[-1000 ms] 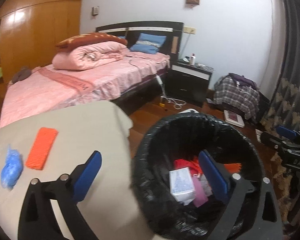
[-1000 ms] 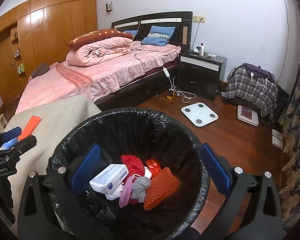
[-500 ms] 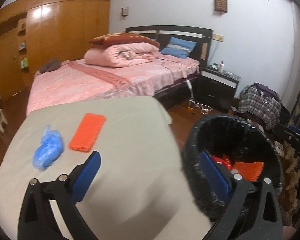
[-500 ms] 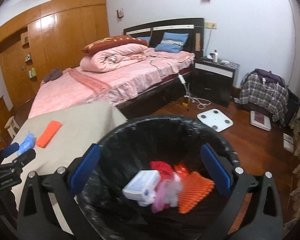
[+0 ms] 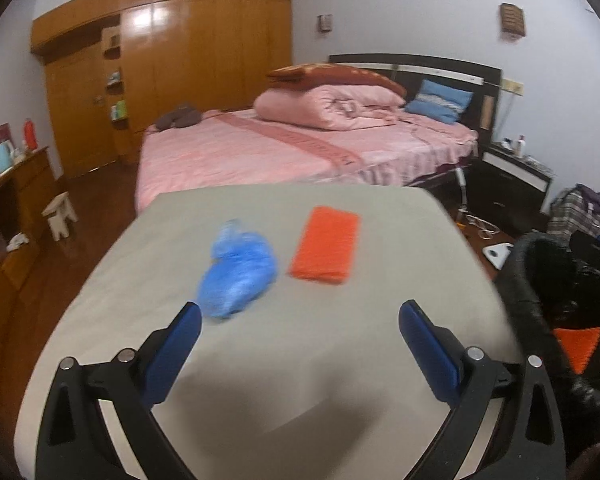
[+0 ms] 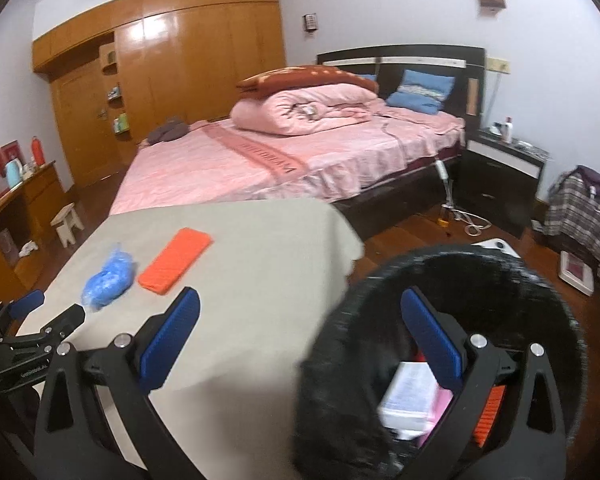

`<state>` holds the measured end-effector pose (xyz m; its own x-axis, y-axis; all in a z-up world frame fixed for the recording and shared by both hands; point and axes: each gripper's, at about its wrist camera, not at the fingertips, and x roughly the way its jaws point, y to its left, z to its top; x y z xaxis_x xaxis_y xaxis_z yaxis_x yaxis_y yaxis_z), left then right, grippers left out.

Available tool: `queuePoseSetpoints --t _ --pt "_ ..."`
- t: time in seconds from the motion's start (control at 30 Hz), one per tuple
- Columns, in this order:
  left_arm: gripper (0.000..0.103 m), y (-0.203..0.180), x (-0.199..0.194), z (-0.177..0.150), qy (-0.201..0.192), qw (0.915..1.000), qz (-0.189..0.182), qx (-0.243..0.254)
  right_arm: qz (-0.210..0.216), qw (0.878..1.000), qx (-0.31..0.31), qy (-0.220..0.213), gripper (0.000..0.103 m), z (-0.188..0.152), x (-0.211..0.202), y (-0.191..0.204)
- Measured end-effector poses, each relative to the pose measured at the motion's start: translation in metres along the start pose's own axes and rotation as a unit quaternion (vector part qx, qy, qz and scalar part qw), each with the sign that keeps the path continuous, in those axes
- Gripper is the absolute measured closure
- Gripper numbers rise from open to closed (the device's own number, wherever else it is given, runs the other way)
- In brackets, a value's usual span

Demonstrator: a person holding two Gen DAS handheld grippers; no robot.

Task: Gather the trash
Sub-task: 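Move both open tools back over the table toward the blue bag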

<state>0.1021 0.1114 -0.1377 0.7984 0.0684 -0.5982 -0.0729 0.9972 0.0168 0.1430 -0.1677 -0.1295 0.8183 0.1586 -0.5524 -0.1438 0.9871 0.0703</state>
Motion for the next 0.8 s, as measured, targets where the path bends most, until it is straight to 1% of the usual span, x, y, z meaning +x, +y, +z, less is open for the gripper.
queuePoseSetpoints --t 0.13,0.33,0.47,0.63,0.8 --pt "0.006 0.023 0.011 -0.005 0.008 0.9997 0.015 -0.016 0.017 1.000 -0.003 0.005 0.005 0.001 0.020 0.025" --pt "0.006 0.043 0.031 -0.007 0.014 0.9991 0.026 -0.029 0.025 0.999 -0.017 0.017 0.005 -0.001 0.044 0.051" --pt "0.006 0.049 0.054 -0.002 0.022 0.9990 0.026 -0.029 0.022 0.999 -0.024 0.023 0.005 -0.001 0.058 0.057" --pt "0.007 0.057 0.089 0.003 0.044 0.9980 0.024 -0.038 0.016 0.999 -0.032 0.036 0.005 -0.003 0.076 0.061" --pt "0.008 0.059 0.113 0.011 0.063 0.9969 0.010 -0.045 0.011 0.998 -0.040 0.049 0.005 -0.007 0.091 0.064"
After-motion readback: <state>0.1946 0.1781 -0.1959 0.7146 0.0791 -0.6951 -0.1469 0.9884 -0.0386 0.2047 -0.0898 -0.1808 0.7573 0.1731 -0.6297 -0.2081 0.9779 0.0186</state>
